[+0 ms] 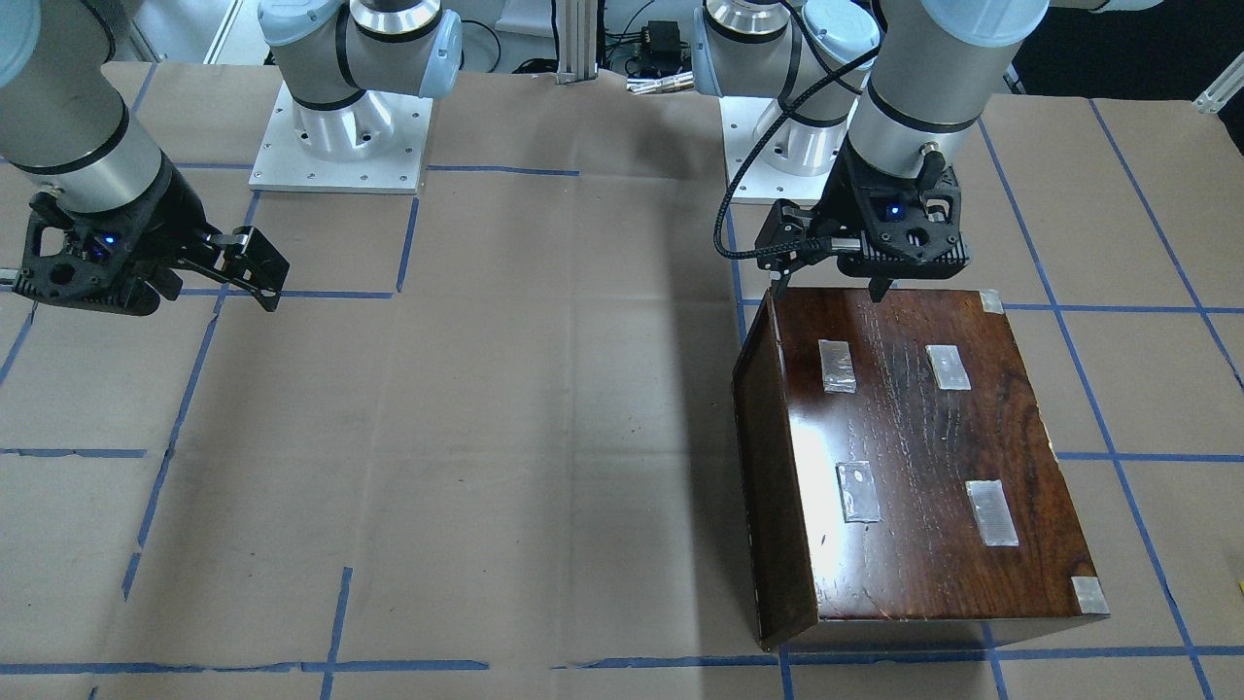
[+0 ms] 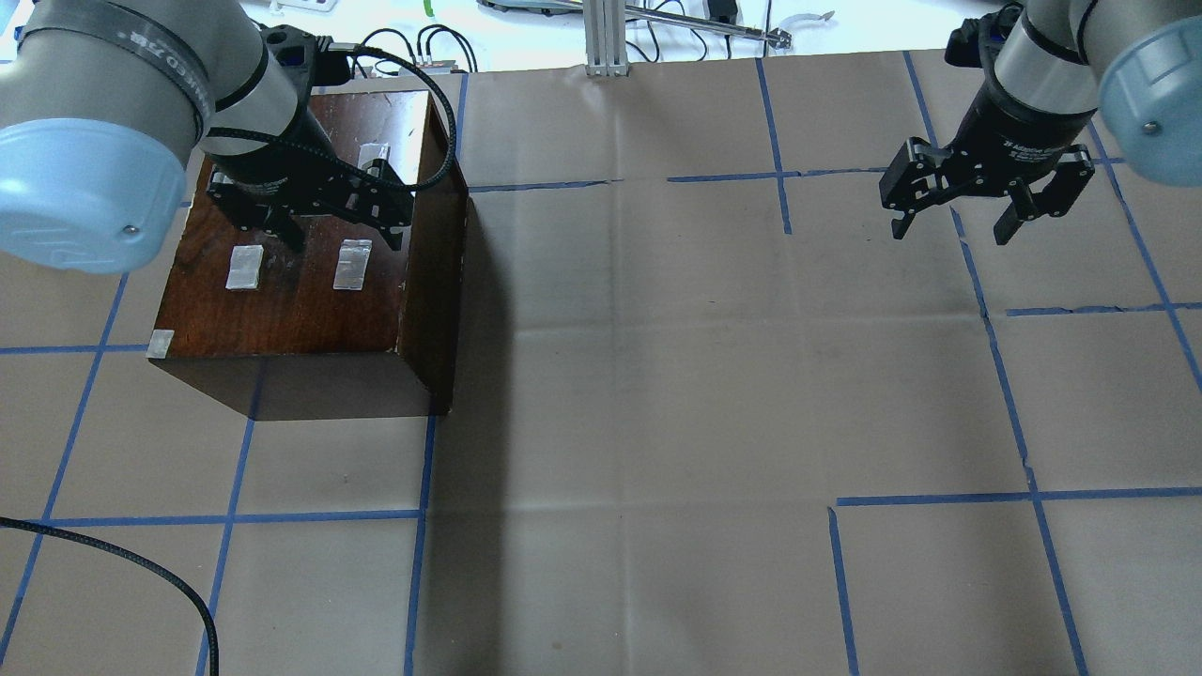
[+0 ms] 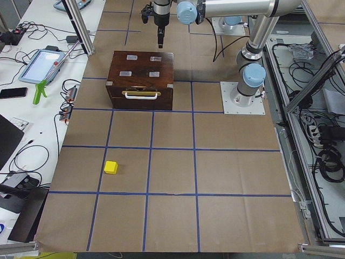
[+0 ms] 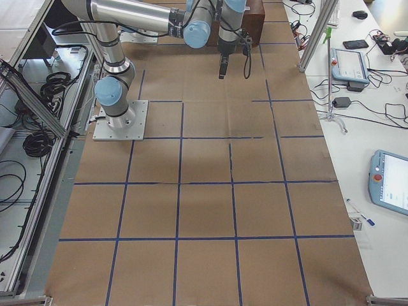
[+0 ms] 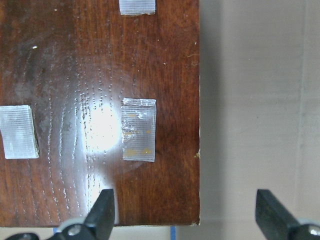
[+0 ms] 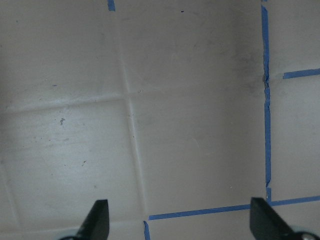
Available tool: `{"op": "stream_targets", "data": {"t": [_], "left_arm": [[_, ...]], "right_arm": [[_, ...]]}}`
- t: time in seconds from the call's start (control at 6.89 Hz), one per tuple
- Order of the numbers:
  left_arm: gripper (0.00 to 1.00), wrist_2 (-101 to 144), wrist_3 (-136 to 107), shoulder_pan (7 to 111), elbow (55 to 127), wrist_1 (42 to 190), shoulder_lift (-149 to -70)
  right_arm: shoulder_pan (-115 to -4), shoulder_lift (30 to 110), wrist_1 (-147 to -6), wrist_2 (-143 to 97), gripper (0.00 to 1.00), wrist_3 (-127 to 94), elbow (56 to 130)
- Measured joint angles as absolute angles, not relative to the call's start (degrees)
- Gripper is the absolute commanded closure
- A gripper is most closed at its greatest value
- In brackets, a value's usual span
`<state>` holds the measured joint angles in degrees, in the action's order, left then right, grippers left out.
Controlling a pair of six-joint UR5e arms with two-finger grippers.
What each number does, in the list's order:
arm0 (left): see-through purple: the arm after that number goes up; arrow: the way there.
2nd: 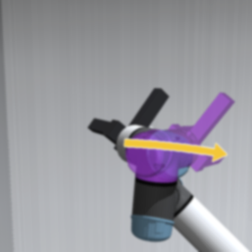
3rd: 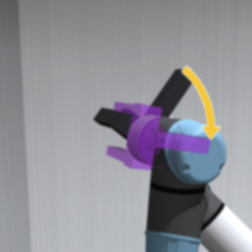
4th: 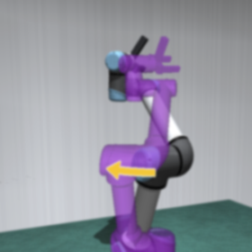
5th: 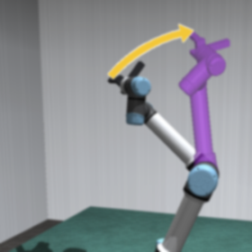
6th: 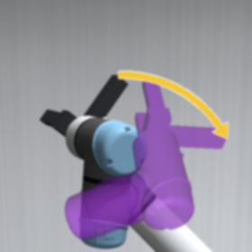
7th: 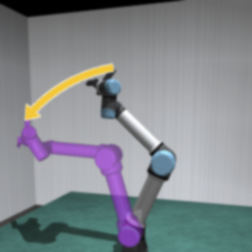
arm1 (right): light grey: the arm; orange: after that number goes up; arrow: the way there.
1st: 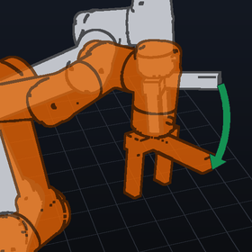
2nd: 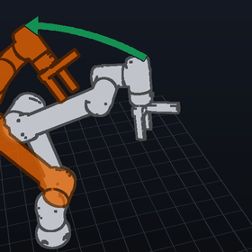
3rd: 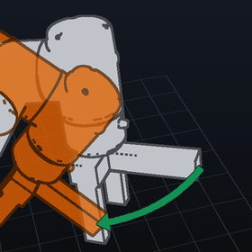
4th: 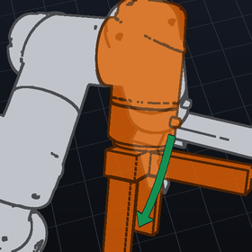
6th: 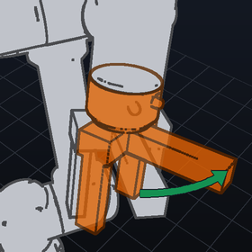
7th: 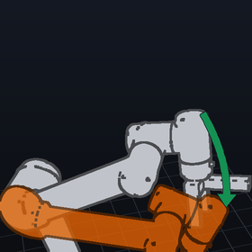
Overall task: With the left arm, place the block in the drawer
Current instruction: 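Move the left gripper from the cabinet top toward the white drawer handle, then lower the left gripper and hook the white drawer handle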
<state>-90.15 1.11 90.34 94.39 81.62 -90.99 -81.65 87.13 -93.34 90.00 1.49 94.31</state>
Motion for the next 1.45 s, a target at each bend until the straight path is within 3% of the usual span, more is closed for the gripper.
{"op": "stream_targets", "data": {"t": [0.58, 1.45], "left_arm": [[0.01, -89.34, 9.24, 82.29, 93.34, 81.37, -91.52], [0.01, -80.24, 32.23, 59.40, 92.79, 81.19, -95.75]], "right_arm": [[-81.65, 87.14, -93.34, 90.00, 0.00, 1.50, 94.29], [-81.65, 87.15, -93.34, 90.00, 0.00, 1.42, 94.31]]}}
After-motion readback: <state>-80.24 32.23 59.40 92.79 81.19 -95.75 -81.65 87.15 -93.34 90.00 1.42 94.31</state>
